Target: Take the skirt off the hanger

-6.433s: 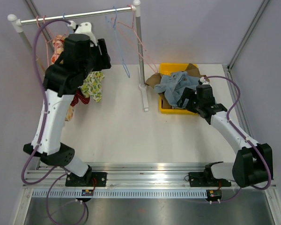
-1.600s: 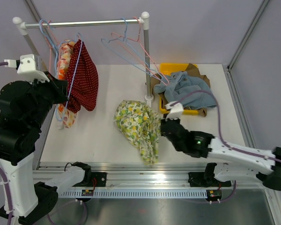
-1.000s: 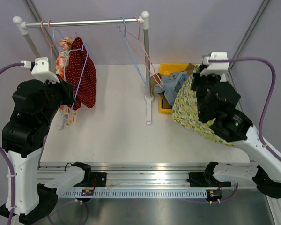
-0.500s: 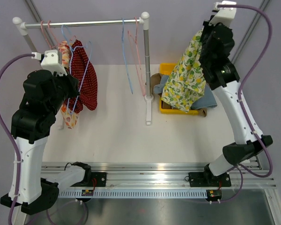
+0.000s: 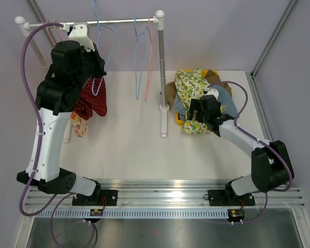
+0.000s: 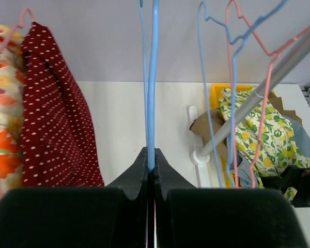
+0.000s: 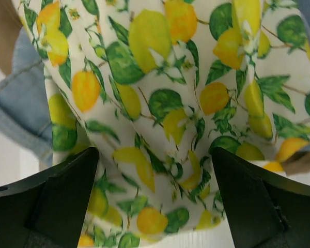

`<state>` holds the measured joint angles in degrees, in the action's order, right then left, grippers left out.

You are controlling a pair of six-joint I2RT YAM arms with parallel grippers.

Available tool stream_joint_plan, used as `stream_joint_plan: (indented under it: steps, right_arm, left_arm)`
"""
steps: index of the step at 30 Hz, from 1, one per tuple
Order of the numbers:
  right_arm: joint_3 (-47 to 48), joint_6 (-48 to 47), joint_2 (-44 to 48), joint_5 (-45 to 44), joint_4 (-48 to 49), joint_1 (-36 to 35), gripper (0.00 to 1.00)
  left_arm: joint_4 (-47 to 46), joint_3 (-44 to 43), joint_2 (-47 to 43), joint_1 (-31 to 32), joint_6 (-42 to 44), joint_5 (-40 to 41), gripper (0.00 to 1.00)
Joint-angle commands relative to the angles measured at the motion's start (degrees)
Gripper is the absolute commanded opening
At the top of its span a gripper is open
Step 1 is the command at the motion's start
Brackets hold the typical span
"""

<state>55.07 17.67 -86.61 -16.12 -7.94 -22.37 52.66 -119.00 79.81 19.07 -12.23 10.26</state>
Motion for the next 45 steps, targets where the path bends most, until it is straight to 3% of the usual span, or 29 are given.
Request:
stream_joint_plan:
  steps: [1, 11, 12, 13, 16, 17, 20, 26, 31, 38, 45]
  right_arm:
    - [-3.73, 5.62, 9.69, 3.99, 5.66, -1.01, 0.99]
    - [-7.78, 3.60, 17.26, 3.73, 2.59, -1.01, 0.99]
    - [-7.96, 4.03, 17.78, 3.90, 2.50, -1.10, 0.99]
    - [-8.22, 4.21, 18.05, 3.99, 2.41, -1.10, 1.00]
    - [-9.01, 4.83, 19.54, 4.78, 2.06, -1.01, 0.99]
    - [-9.27, 5.18, 20.16, 4.96, 1.62, -1.01, 0.99]
    - [-9.98, 5.44, 22.00, 5.05, 0.48, -1.10, 0.99]
    - [-11.47, 5.27, 26.49, 5.22, -2.42, -1.10, 0.99]
    - [-12.35, 4.74, 29.47, 5.48, -4.09, -1.10, 1.00]
    - [-12.79, 4.74, 30.10, 6.36, -5.06, -1.01, 1.00]
    - [-13.23, 4.57, 30.09, 6.36, -5.24, -1.10, 1.00]
  left_arm:
    - [-4.76, -3.43, 3.59, 2.28, 0.63, 0.19, 0.00]
    - [-6.35, -0.97, 7.20, 7.47, -1.22, 2.65, 0.01]
    - [-6.00, -1.23, 7.03, 7.47, -1.04, 3.01, 0.07]
    - [-5.39, -1.50, 6.59, 7.47, -0.87, 3.53, 0.26]
    - [-3.63, -3.69, 4.57, 7.47, 0.89, 5.29, 0.42]
    - [-2.75, -5.44, 3.96, 7.47, 1.33, 6.08, 0.56]
    - [0.77, -8.00, 2.81, 7.38, 3.35, 9.94, 0.68]
    - [5.87, -8.01, -1.76, 0.29, 4.23, 12.23, 0.73]
    - [5.87, -3.09, -4.84, -5.00, 4.76, 14.87, 0.79]
    - [5.61, -0.97, -3.35, -10.80, 3.71, 14.00, 0.79]
    - [4.30, 0.52, -0.01, -15.64, 1.16, 8.21, 0.72]
